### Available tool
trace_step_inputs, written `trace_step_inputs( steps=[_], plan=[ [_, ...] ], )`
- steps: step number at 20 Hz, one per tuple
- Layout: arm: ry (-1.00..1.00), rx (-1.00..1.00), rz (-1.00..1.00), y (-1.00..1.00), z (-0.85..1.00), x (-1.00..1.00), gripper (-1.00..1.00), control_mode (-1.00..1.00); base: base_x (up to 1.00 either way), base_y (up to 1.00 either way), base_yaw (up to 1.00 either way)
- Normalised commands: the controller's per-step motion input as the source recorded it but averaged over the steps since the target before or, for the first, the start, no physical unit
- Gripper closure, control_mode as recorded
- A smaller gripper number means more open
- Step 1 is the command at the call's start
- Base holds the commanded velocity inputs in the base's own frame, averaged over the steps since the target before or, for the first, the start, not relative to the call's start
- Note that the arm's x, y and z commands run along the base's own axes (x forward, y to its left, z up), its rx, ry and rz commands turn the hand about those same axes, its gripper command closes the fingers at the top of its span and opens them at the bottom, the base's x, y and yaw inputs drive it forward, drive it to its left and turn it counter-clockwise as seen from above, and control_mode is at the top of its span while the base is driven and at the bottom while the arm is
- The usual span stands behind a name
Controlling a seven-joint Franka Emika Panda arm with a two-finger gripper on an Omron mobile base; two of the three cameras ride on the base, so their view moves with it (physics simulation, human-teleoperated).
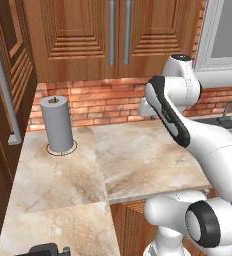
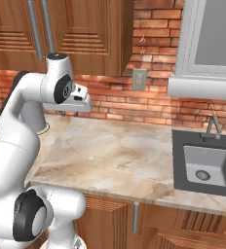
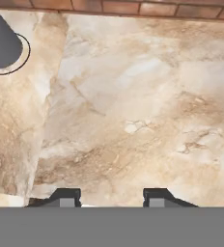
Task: Move the mayonnaise and condiment bottle from the cabinet to the dining counter.
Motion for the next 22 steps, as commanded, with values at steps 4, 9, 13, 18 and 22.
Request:
trace_step_inputs(
  steps=[4,9,13,18,22],
  plan=[
    [-0.06,0.0,0.0,0.09,0.0,-0.45,-1.0,-1.0,0.0,0.0,0.0],
    [-0.44,-0.09,0.0,0.23,0.34,-0.79,-1.0,-1.0,0.0,0.0,0.0],
    [-0.64,-0.13,0.0,0.28,0.59,-0.65,-1.0,-1.0,0.0,0.0,0.0],
    [-0.56,-0.08,0.0,0.27,0.54,-0.41,-1.0,-1.0,0.0,0.0,0.0],
    [-0.44,0.0,0.0,0.21,0.39,-0.19,-1.0,-1.0,0.0,0.0,0.0]
  ],
)
